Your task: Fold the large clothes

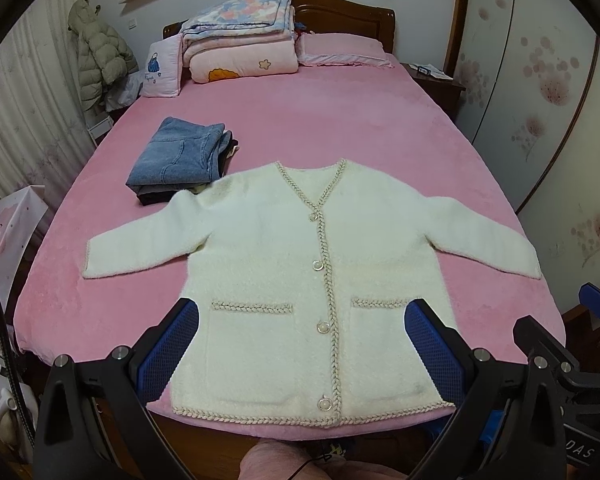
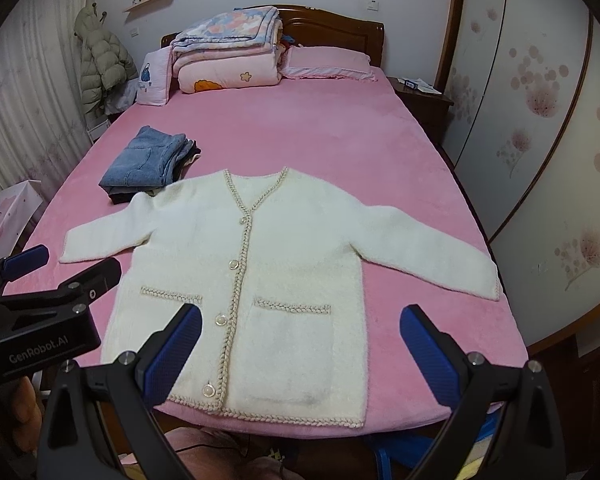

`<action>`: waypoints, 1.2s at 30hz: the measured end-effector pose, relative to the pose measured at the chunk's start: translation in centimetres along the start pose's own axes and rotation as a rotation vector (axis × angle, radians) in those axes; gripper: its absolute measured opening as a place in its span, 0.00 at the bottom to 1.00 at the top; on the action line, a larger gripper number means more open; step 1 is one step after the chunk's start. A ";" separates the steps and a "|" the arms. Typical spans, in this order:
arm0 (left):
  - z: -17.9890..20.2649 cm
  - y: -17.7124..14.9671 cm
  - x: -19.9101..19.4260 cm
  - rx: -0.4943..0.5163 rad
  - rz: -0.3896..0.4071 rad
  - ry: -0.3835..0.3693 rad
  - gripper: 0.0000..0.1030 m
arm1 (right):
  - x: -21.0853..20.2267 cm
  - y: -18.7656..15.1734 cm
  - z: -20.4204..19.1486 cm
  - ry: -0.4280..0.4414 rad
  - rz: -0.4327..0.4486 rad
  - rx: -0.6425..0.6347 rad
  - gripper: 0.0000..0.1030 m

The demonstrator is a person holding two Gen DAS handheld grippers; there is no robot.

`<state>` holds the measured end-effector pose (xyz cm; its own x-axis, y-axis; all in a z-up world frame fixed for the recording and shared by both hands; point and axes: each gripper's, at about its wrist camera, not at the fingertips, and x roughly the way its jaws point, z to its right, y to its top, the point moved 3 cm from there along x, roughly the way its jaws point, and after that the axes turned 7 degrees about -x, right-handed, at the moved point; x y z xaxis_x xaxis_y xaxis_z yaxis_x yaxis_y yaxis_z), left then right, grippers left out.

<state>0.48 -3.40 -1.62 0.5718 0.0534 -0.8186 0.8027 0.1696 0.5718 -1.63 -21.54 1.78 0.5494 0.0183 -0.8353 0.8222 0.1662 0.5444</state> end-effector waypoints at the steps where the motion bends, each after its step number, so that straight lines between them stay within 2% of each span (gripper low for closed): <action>1: 0.0 0.1 0.0 0.004 -0.002 0.000 0.99 | 0.0 0.0 0.0 0.000 0.000 0.002 0.97; 14: -2.2 2.0 2.0 0.020 -0.033 -0.008 0.99 | 1.2 1.3 -1.1 -0.023 -0.019 0.065 0.97; 25: -3.4 3.0 3.0 0.055 -0.077 -0.062 0.99 | 2.3 2.0 -3.8 -0.069 -0.062 0.086 0.97; 36: -4.4 3.4 2.4 0.070 -0.075 -0.094 0.99 | 1.1 2.3 -4.9 -0.127 -0.060 0.094 0.97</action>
<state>3.81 1.60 -1.90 0.5206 -0.0503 -0.8523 0.8517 0.1001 0.5143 0.15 -16.30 1.75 0.5088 -0.1150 -0.8531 0.8609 0.0698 0.5040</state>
